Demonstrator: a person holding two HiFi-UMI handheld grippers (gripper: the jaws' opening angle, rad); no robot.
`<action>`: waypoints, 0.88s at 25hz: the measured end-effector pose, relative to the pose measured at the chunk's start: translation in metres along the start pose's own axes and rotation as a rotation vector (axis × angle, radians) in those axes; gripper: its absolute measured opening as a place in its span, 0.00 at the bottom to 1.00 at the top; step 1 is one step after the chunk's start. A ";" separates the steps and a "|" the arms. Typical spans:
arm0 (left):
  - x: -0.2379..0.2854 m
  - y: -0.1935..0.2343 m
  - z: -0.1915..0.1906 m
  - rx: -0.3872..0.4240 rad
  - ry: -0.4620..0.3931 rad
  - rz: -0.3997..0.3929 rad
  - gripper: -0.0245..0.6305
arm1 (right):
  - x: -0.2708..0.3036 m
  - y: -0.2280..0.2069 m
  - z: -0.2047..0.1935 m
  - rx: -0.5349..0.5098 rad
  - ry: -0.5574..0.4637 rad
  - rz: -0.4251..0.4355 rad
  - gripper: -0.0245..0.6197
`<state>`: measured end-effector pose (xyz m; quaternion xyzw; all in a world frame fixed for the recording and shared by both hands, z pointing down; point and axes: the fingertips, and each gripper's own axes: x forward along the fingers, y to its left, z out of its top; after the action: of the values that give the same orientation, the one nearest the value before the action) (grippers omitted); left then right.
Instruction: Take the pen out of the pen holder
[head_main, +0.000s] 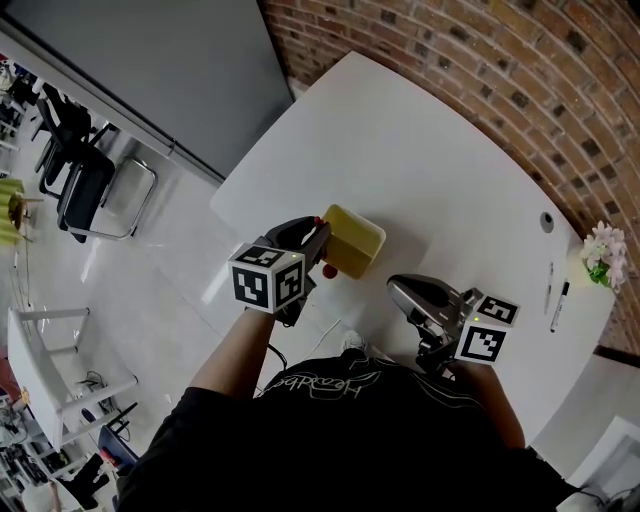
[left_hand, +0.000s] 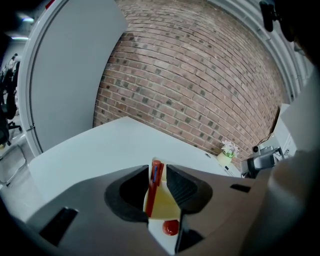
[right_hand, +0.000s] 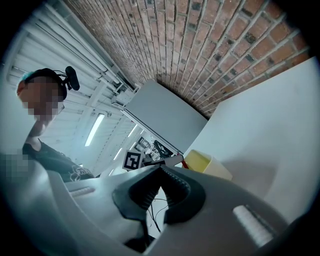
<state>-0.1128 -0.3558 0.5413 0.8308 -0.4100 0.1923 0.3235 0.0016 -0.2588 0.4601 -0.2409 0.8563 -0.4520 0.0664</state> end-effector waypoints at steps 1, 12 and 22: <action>0.000 0.000 0.000 -0.001 -0.001 0.002 0.21 | -0.001 0.000 0.000 0.000 0.000 -0.002 0.04; -0.001 0.001 -0.001 -0.009 0.000 0.024 0.14 | -0.001 0.001 0.000 -0.003 -0.002 0.005 0.04; -0.010 -0.004 0.004 0.013 -0.022 0.033 0.14 | -0.002 0.005 -0.004 -0.008 -0.004 0.013 0.04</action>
<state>-0.1156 -0.3510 0.5313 0.8282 -0.4259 0.1912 0.3102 0.0005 -0.2521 0.4586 -0.2366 0.8595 -0.4478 0.0699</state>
